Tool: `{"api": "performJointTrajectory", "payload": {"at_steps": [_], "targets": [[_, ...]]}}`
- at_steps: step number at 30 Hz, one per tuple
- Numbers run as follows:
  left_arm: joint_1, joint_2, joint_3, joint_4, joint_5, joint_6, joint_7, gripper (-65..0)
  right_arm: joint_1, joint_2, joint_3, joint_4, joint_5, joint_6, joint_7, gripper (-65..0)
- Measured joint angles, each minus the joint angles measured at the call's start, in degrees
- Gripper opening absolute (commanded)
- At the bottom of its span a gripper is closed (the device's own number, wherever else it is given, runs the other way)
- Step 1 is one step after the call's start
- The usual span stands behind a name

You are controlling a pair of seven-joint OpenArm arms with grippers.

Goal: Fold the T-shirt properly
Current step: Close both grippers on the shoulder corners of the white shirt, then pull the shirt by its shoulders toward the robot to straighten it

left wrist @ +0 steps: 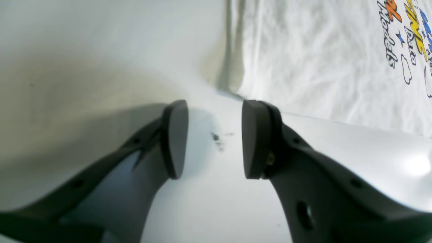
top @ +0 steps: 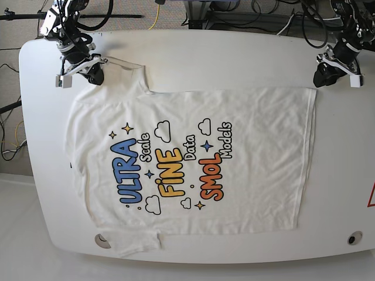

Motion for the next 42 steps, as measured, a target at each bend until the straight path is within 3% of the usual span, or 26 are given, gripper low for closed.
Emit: {"api": "performJointTrajectory", "payload": {"at_steps": [8,16,26,34,38,42], "targets": [[-0.8,0.3,2.0,-0.3,0.0,-0.3,-0.6,-44.5,0.1,0.0,0.0,0.0,0.0,0.0,0.0,-64.5],[-0.9,0.5,2.8,-0.9,0.1,-0.3,-0.8,-65.0,0.3,0.0,0.0,0.0,0.0,0.0,-0.1,-63.8],[-1.0,0.7,2.3,-0.7,0.0,-0.3,0.3,-61.1,0.3,0.0,0.0,0.0,0.0,0.0,0.0,-64.2],[-1.6,0.5,2.5,-0.7,0.0,-0.3,0.2,-51.1,0.3,0.0,0.0,0.0,0.0,-0.2,0.0,-64.3],[-1.7,0.4,2.4,-0.9,0.1,-0.3,0.0,-54.0,0.3,0.0,0.0,0.0,0.0,-0.2,0.0,-64.0],[-1.7,0.4,2.4,-1.1,0.1,-0.3,-0.5,-64.3,0.4,0.0,0.0,0.0,0.0,-0.2,0.0,-64.5]]}}
